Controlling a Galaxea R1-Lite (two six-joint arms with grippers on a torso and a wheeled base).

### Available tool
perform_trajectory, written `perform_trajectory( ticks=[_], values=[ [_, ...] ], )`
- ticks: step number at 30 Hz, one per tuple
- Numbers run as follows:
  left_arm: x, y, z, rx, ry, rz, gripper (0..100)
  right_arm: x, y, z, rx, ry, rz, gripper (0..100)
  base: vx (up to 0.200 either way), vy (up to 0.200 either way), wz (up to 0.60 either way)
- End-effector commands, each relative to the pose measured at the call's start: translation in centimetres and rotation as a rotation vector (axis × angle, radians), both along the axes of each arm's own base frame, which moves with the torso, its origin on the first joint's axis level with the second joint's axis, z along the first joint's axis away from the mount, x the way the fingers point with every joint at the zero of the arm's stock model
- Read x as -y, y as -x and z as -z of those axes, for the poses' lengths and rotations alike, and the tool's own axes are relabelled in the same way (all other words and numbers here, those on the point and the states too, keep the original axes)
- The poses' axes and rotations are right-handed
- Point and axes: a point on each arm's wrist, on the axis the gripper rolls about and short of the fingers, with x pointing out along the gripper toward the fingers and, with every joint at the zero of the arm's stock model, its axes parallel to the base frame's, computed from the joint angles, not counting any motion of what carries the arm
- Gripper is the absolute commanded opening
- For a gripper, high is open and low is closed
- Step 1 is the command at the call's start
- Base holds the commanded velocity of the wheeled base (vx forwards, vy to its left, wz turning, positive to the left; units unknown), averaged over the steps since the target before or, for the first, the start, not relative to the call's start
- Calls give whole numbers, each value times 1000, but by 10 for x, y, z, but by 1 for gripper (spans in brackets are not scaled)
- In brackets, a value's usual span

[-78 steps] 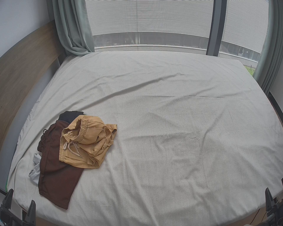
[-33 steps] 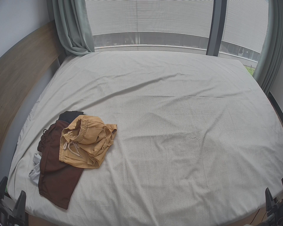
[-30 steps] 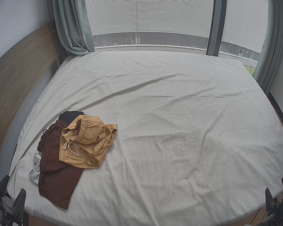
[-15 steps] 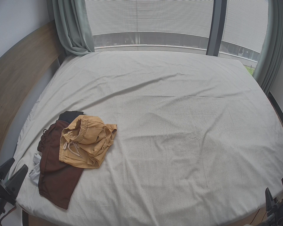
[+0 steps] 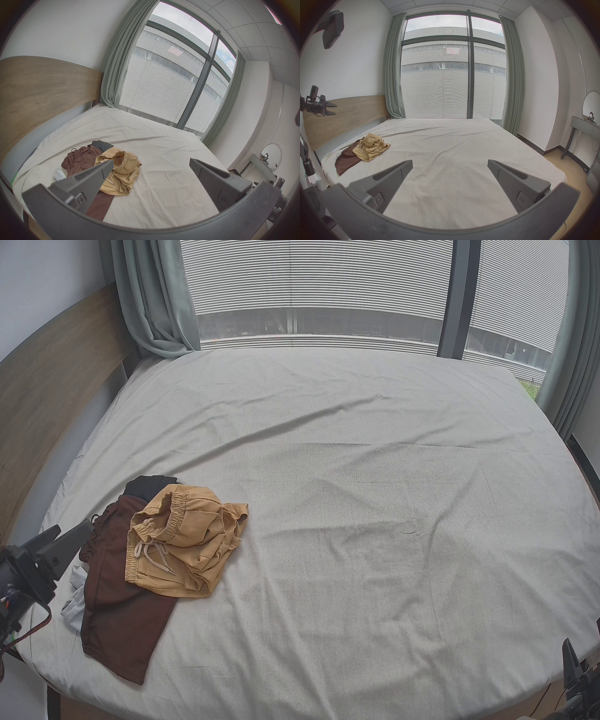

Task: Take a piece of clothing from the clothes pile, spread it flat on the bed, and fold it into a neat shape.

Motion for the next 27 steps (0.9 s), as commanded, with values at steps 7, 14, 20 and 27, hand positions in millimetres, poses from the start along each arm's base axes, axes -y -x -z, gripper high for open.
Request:
perform_trajectory(
  ticks=[7, 14, 20, 27],
  values=[
    [-10, -57, 13, -159, 15, 39, 100, 0, 0, 4, -1, -2, -1, 100, 0, 0, 0],
    [-11, -81, 17, -207, 29, 88, 100, 0, 0, 5, -3, -2, 1, 100, 0, 0, 0],
    [-12, -107, 20, -240, 30, 89, 100, 0, 0, 4, -1, -3, 1, 100, 0, 0, 0],
    [-12, -132, 28, -284, 41, 122, 100, 0, 0, 5, -3, -3, 1, 100, 0, 0, 0]
  ],
)
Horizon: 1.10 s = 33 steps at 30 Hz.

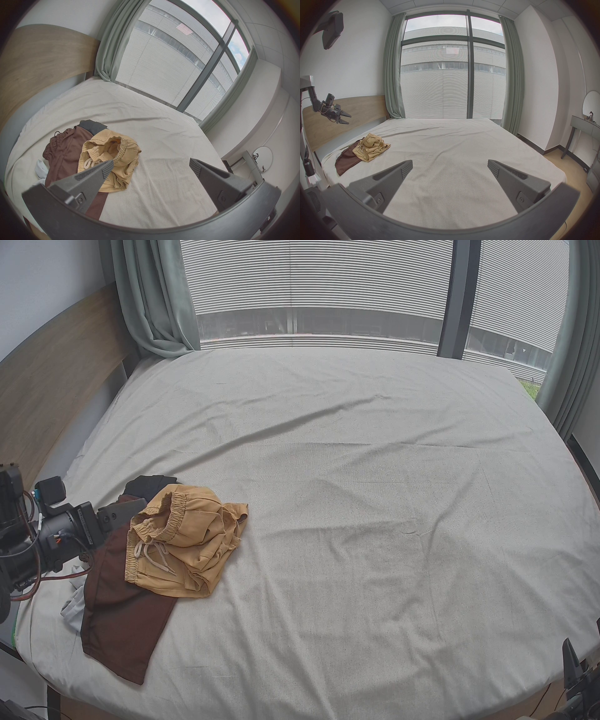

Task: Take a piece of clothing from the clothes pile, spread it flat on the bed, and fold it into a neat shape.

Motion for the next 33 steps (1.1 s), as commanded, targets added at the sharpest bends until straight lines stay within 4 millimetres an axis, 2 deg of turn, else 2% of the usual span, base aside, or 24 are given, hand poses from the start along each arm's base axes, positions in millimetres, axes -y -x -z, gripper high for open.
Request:
perform_trajectory(
  ticks=[1, 6, 8, 11, 14, 23, 29, 33],
  values=[
    [-2, -24, 13, -60, 2, 0, 100, 0, 0, 5, -3, 0, 1, 100, 0, 0, 0],
    [-5, -39, 20, -76, 1, -8, 100, 0, 0, 5, -3, 2, 0, 100, 0, 0, 0],
    [-6, -53, 25, -56, 2, -9, 100, 0, 0, 5, -3, 0, 0, 100, 0, 0, 0],
    [-6, -61, 30, -38, 3, -10, 100, 0, 0, 5, -3, 0, 1, 100, 0, 0, 0],
    [-6, -81, 42, -19, 6, -6, 100, 0, 0, 5, -3, 0, 1, 100, 0, 0, 0],
    [-4, -103, 54, -38, 11, 11, 100, 0, 0, 5, -3, 0, 0, 100, 0, 0, 0],
    [-1, -110, 63, -63, 11, 20, 100, 0, 0, 5, -3, -1, 1, 100, 0, 0, 0],
    [0, -124, 69, -63, 13, 24, 100, 0, 0, 5, -3, -3, 1, 100, 0, 0, 0]
  ],
)
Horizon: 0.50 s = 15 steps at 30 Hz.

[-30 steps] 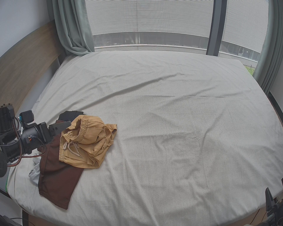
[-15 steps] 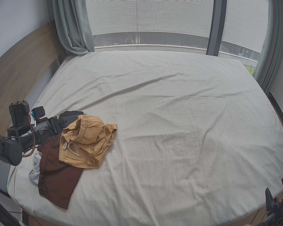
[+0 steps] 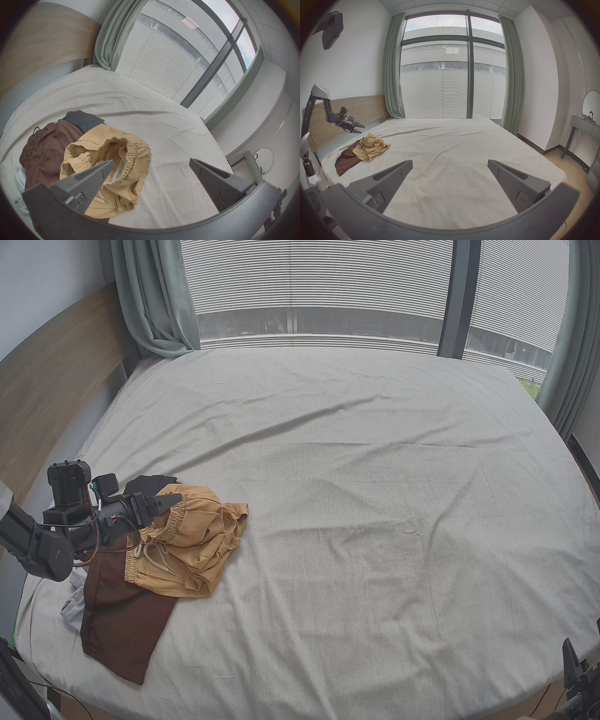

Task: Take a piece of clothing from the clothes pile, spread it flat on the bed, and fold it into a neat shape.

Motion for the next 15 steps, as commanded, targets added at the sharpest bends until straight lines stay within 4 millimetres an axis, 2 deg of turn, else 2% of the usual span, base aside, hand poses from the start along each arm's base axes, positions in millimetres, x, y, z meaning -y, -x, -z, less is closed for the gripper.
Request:
perform_trajectory(
  ticks=[1, 9, 15],
  values=[
    [1, -13, 10, -20, 4, 4, 100, 0, 0, 5, -3, -1, 1, 100, 0, 0, 0],
    [9, -27, 19, -36, 24, 33, 100, 0, 0, 5, -3, -4, 1, 100, 0, 0, 0],
    [15, -45, 32, -47, 23, 43, 100, 0, 0, 5, -3, -6, 3, 100, 0, 0, 0]
  ],
)
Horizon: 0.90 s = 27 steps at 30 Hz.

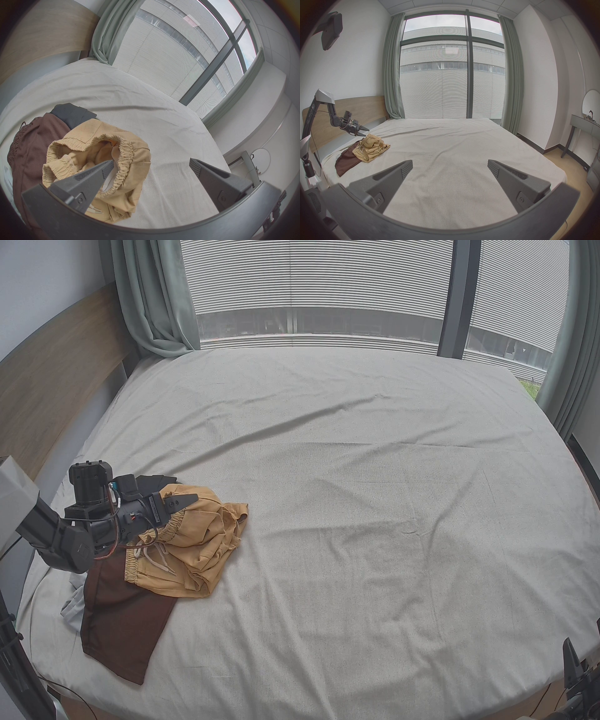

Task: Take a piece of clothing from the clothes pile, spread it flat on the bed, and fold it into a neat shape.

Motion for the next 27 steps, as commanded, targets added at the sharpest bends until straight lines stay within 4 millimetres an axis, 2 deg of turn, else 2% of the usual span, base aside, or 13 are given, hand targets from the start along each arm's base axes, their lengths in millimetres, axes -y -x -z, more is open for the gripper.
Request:
perform_trajectory(
  ticks=[1, 5, 16, 17, 27],
  values=[
    [4, -13, 14, -21, -2, 5, 100, 0, 0, 5, -3, 0, 0, 100, 0, 0, 0],
    [10, -23, 19, -15, -2, 22, 100, 0, 0, 5, -3, 0, 0, 100, 0, 0, 0],
    [16, -34, 27, -7, -4, 30, 100, 0, 0, 5, -3, 0, 2, 100, 0, 0, 0],
    [16, -34, 27, -7, -4, 30, 0, 0, 0, 5, -3, 0, 0, 100, 0, 0, 0],
    [14, -37, 38, -8, -4, 27, 0, 0, 0, 5, -1, 0, -1, 100, 0, 0, 0]
  ],
)
